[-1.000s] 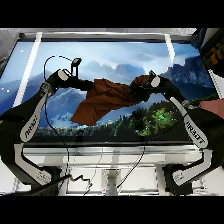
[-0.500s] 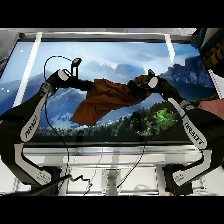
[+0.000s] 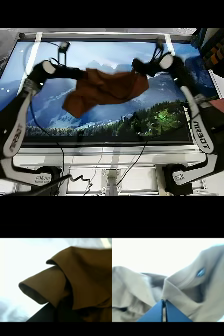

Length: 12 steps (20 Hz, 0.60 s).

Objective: Fold the clothes and pants, and hang the long-sleeved shirts on hangers.

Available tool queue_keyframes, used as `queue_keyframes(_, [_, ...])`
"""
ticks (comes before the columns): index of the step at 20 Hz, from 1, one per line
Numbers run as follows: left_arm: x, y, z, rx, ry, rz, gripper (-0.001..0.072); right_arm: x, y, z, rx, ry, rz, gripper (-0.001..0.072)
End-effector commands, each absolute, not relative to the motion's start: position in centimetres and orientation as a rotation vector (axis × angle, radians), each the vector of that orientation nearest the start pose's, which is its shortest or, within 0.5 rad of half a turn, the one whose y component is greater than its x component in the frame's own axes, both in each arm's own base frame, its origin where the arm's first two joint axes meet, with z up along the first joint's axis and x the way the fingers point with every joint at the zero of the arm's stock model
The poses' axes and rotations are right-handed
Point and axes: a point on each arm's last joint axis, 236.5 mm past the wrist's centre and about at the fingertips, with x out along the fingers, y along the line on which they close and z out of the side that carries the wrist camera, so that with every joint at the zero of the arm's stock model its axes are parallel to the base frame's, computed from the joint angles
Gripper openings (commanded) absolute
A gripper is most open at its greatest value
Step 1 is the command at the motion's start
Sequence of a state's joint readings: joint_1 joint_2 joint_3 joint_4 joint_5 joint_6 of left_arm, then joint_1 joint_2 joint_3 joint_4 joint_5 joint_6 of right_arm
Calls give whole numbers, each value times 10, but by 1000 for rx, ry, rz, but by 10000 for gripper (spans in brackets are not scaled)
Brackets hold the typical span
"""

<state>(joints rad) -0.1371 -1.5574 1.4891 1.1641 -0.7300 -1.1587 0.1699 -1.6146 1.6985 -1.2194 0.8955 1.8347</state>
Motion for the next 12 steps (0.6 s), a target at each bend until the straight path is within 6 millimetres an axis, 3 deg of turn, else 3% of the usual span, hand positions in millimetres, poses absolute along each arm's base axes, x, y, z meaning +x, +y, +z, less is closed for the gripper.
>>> queue_keyframes(1, [547, -87, 179, 210, 473, -282, 14, 544, 99, 214, 376, 667, 179, 13])
queue_keyframes(3, [540, -70, 243, 228, 306, -221, 14, 528, 67, 260, 330, 580, 151, 13])
queue_keyframes(6, [520, -53, 315, 221, 126, -163, 14, 495, 38, 315, 279, 471, 121, 13])
queue_keyframes(8, [505, -52, 345, 220, 57, -152, 14, 472, 30, 349, 241, 396, 120, 13])
queue_keyframes(12, [474, -49, 386, 222, -27, -141, 14, 422, 32, 408, 146, 259, 145, 13])
